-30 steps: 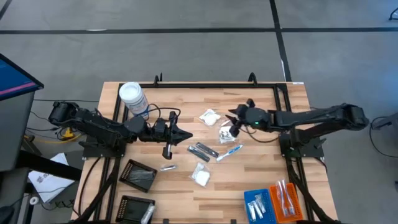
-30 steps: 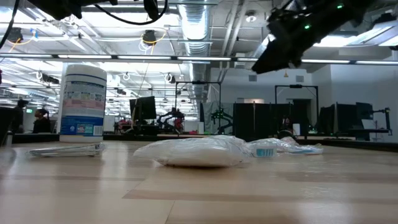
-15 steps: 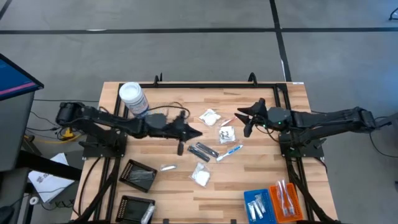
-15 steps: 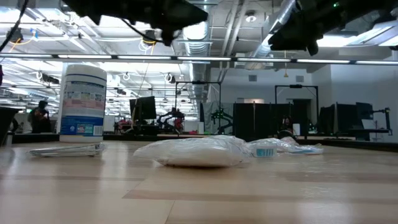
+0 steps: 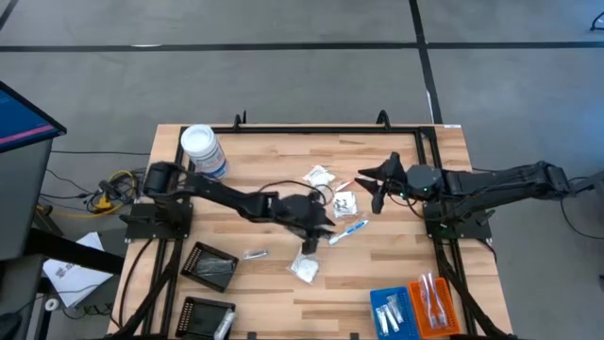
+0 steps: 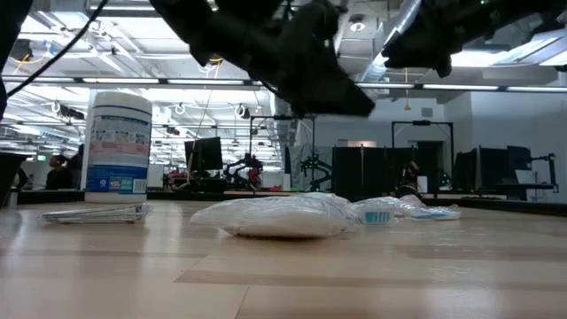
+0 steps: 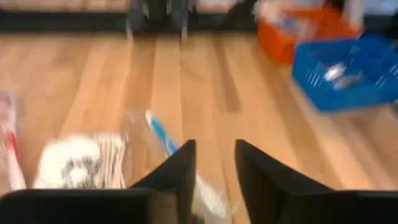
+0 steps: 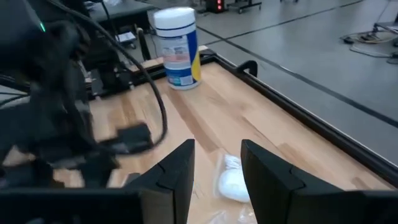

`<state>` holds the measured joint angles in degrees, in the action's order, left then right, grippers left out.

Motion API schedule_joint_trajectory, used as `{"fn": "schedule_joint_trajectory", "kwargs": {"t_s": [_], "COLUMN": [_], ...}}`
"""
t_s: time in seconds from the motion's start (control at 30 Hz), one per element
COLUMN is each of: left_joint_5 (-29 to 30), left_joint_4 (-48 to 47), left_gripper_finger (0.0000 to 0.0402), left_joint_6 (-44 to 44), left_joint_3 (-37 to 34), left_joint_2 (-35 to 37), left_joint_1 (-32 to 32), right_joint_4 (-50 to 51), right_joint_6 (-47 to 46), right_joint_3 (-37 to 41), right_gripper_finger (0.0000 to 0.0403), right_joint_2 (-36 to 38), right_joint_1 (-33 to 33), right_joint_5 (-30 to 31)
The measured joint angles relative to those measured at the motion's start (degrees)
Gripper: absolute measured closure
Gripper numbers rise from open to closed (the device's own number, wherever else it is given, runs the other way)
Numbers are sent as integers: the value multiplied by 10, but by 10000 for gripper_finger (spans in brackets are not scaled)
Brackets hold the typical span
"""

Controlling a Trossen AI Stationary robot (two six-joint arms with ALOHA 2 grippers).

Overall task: Pick & Place Travel size toiletries
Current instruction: Put the light blue toothbrush into the orange bin

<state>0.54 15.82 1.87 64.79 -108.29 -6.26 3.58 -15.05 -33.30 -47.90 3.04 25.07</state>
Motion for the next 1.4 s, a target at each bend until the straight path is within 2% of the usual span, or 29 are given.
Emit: {"fn": "schedule_joint_trajectory", "kwargs": {"t_s": [0.13,0.23,0.47,0.7,0.83,1.13,1.4], "left_joint_5": [28,35,105,150,146,140,140], "left_joint_4": [-23,-23,-24,-52,-51,-45,-44], "left_gripper_finger": [248,233,233,236,212,124,129], "left_joint_6": [-1,-23,-33,14,16,19,21], "left_joint_3": [32,47,72,101,109,112,133], "left_joint_2": [-46,-72,-106,-151,-158,-157,-197], "left_joint_1": [-9,-17,-36,-28,-27,-30,-30], "right_joint_4": [-20,-35,-48,-59,-62,-62,-62], "right_joint_6": [0,0,0,0,0,0,0], "right_joint_3": [0,0,0,-1,-1,-1,-1], "right_gripper_finger": [278,278,278,278,278,278,278], "right_joint_2": [0,0,0,-1,-1,-1,-1], "right_joint_1": [6,15,27,25,25,25,25], "right_joint_5": [0,0,-1,-1,-1,-1,0]}}
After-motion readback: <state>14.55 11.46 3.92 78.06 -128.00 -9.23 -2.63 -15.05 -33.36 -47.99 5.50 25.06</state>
